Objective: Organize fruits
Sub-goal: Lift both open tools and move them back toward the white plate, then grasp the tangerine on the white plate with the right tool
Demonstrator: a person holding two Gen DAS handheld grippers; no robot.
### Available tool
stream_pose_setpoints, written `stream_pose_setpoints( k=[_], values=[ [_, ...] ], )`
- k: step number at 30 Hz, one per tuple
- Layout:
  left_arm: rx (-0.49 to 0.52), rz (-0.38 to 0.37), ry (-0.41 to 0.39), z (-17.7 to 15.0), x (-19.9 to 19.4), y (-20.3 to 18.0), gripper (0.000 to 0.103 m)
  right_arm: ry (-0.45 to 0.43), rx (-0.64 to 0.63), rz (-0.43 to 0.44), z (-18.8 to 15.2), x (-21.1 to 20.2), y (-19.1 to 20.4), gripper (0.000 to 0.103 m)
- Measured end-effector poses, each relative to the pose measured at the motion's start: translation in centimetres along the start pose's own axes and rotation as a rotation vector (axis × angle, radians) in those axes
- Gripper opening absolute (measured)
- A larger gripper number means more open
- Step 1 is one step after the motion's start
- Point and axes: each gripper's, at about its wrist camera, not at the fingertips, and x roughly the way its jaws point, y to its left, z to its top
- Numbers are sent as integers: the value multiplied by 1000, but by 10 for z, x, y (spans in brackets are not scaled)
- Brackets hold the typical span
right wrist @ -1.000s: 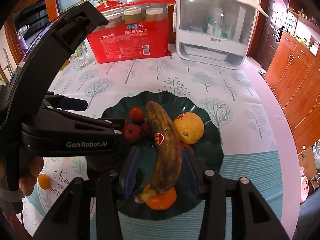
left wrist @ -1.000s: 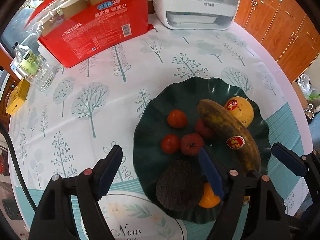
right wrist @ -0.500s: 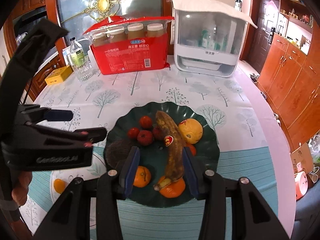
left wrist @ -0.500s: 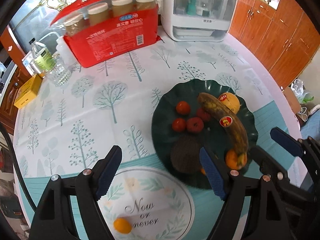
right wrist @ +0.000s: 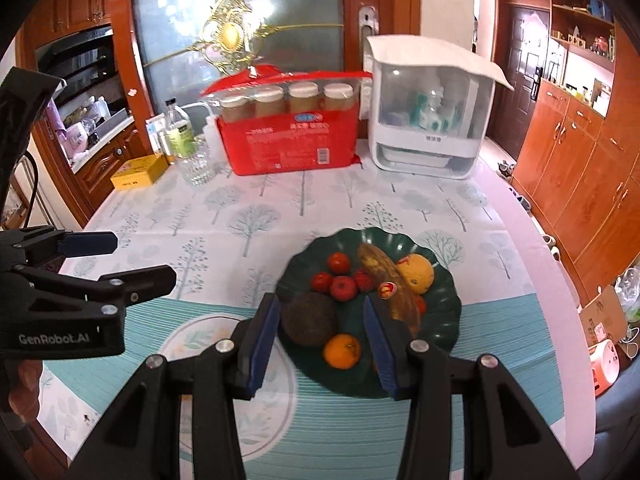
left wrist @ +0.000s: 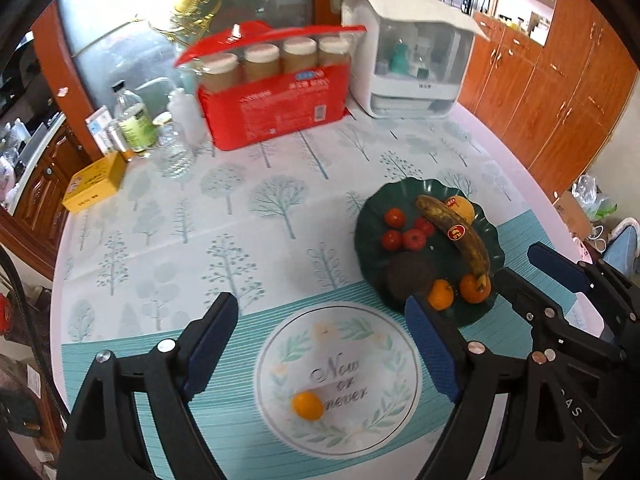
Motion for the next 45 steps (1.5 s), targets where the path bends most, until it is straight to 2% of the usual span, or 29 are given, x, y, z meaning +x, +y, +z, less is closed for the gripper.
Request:
stream_pose_setpoints(
  k=[6,12,20,25,37,45],
  values=[
    [-12,12,-10,-26,-20,29,86,-6,-5,24,-6,-11,32,46],
    [-30,35,5,-58,-20,55,86,31,0,49,-23,-3,58,47],
    [-49,65,57,-102,6,79,86,140,2,90,-55,31,85,47],
    [-92,57,123,-125,33,93,86,202,-15,123,-74,54,103,47],
    [-158,56,192,-157,72,118,86,305,-54,166,-103,93,136,47],
    [-164,71,200,-164,77,125,86,329,-58,179,-104,110,148,47]
  ],
)
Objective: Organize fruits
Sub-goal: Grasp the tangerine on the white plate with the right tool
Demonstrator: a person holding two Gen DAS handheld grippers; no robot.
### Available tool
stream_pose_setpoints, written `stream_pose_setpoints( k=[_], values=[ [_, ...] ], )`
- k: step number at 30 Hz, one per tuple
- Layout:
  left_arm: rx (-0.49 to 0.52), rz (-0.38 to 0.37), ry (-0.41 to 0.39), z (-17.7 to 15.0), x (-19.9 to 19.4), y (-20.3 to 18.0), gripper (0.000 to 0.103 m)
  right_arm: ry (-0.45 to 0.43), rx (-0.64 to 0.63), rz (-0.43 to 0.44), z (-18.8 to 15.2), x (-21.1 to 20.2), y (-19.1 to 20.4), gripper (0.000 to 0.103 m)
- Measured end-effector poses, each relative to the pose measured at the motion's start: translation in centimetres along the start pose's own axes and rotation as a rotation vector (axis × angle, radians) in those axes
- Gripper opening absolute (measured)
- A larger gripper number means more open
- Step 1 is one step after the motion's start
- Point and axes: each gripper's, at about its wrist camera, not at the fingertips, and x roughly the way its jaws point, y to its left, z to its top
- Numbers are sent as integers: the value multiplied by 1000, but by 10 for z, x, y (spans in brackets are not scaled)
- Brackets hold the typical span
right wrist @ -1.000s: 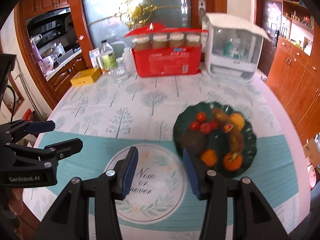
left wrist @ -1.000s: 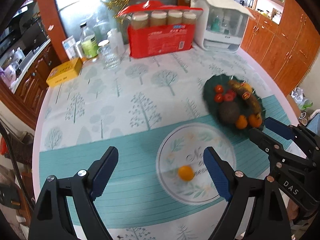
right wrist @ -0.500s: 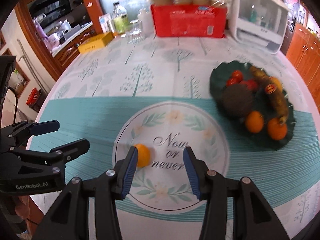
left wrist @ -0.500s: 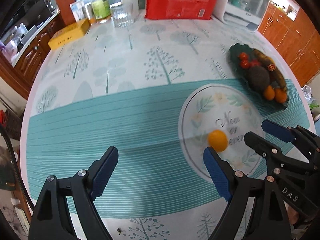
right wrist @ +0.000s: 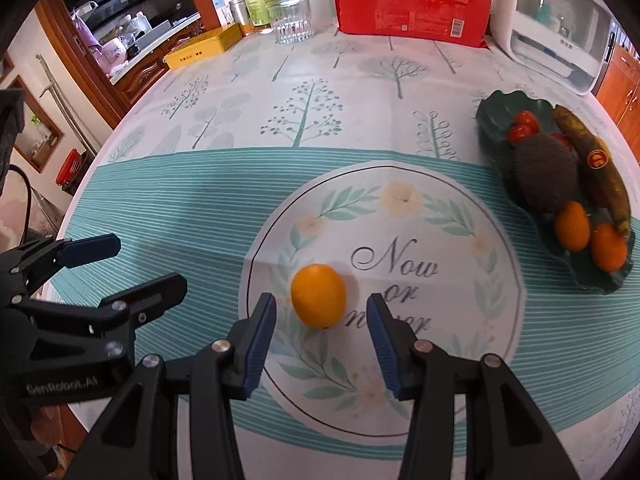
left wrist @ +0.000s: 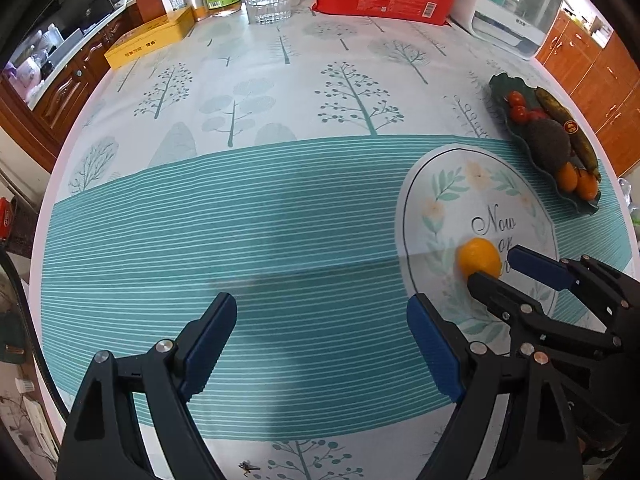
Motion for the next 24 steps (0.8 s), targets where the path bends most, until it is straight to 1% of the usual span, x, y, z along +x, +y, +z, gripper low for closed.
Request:
stream_pose_setpoints(
  k=[2,4,5,7,8,17,24],
  values=[
    [1,3,2,-1,1,2,86,-1,-1,1,0,3,2,46],
    [-2,4,5,-1,2,3,86,3,-7,6,0,6,3,40],
    [-3,4,6,-2,2,4,86,7,-9,2,0,7,4,39],
    [-6,4,8,-2,3,5,86,7,-12,1,-1,10,4,32],
    [-6,4,10,-2,4,5,86,9,-12,3,-1,11,4,31],
    [10,7,15,-1,3,-3,86,4,-26,4,-1,11,4,30],
    [24,4,9,8,-3,-18,86,-14,-6,2,-4,-6,-7,30]
  ],
)
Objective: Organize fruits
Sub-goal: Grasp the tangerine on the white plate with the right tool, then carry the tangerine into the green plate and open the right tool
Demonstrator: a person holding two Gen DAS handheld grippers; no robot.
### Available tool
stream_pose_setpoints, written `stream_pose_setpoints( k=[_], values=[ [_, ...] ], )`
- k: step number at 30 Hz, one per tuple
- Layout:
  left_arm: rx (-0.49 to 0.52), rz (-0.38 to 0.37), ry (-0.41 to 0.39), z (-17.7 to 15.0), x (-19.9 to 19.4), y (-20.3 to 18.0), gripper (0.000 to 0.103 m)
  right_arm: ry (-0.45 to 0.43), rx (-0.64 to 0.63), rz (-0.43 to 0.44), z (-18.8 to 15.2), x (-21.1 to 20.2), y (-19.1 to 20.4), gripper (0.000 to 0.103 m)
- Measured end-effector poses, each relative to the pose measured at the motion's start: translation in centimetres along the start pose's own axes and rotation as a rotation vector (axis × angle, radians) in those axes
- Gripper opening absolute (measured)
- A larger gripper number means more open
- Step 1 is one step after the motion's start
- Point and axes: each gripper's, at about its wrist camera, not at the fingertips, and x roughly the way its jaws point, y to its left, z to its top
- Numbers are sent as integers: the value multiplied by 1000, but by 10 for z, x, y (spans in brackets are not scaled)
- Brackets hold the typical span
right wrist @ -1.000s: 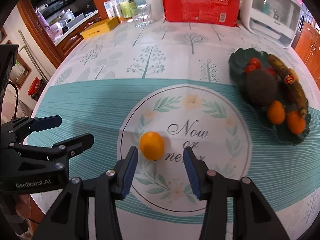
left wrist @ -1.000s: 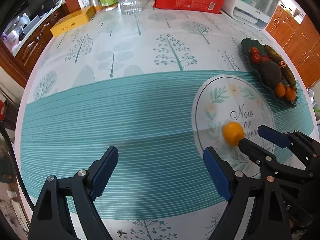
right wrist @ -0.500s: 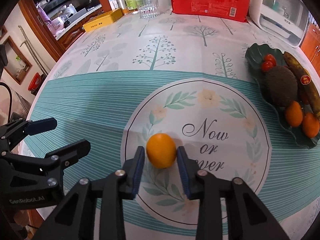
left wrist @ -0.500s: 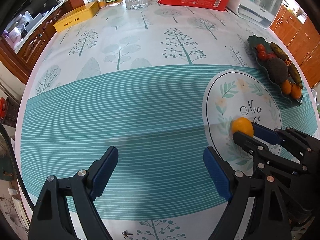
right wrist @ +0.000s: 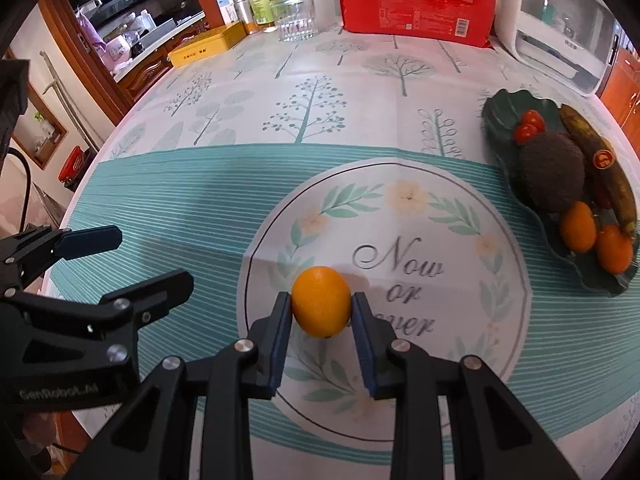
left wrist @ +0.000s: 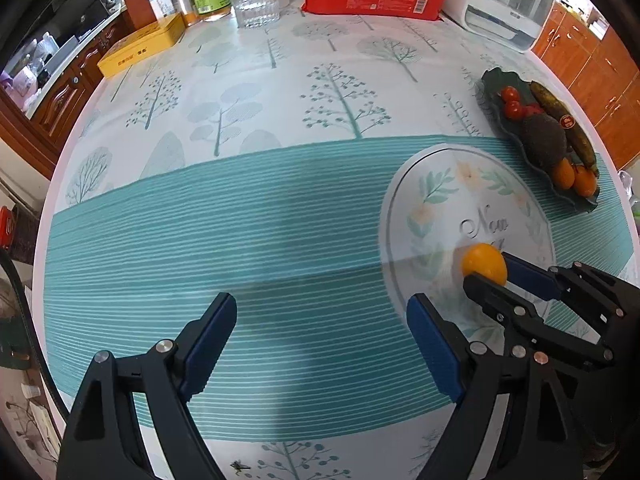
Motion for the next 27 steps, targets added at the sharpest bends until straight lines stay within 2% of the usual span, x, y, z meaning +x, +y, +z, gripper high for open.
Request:
stream_pose_setpoints(
  k=[7,19,27],
  values=[
    [29,-34,-23,22,-12,-33,86,-60,25,-44,5,-34,-30,30],
    [76,-96,-99,80,-39,-121,87,-157,88,-118,29,-98,-120,30],
    [51,-82,-168,127,-48,-167,96,-193,78,-131,56,-111,-171,30]
  ],
)
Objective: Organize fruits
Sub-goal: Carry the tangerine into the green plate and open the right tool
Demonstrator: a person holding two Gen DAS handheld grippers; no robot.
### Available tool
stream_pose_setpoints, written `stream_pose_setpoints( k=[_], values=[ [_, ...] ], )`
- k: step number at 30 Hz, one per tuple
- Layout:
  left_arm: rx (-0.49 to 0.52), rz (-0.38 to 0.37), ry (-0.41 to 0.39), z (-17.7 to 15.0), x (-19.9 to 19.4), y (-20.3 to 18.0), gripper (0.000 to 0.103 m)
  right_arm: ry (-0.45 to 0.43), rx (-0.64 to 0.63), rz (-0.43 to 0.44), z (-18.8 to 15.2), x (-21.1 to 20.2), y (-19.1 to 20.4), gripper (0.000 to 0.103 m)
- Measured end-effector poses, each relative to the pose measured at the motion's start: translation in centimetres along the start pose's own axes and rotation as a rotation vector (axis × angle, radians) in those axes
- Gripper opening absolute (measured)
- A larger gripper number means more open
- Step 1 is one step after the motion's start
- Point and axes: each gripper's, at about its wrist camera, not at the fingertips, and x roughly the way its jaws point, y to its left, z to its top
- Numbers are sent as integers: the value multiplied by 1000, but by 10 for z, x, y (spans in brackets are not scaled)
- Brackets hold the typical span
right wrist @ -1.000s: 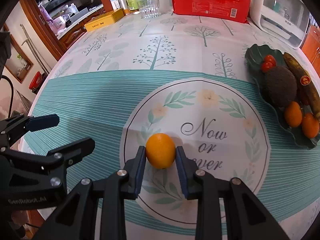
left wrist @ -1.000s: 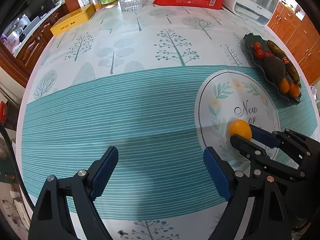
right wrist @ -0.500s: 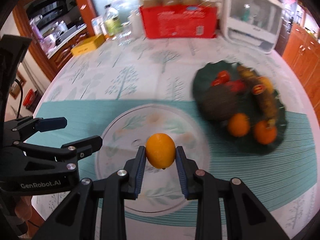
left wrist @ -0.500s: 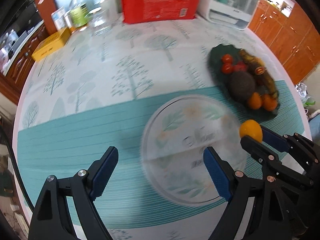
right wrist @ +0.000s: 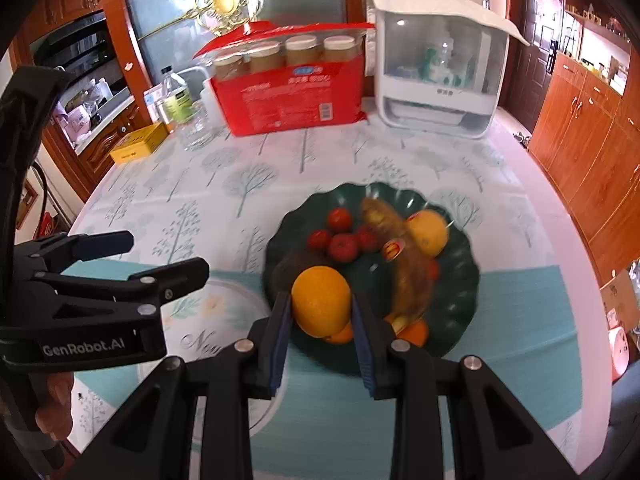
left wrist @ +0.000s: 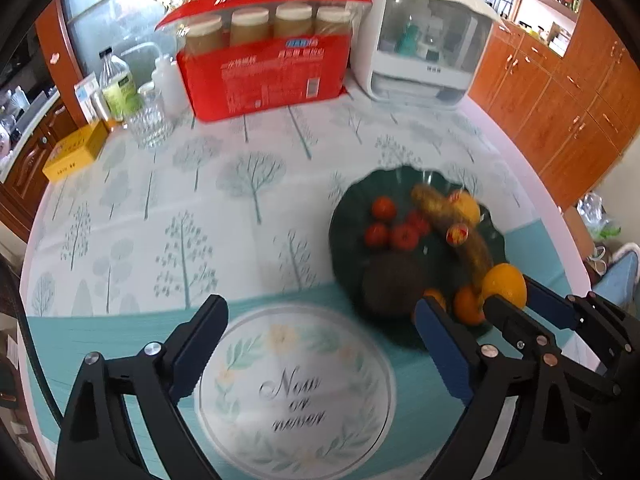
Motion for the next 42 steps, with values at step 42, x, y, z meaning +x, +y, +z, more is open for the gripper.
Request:
stream_pose_setpoints(
  k=[42],
  values=[
    [-132,130,64,0,57,-14,96,119,-58,106,8,69,-43,39]
  ],
)
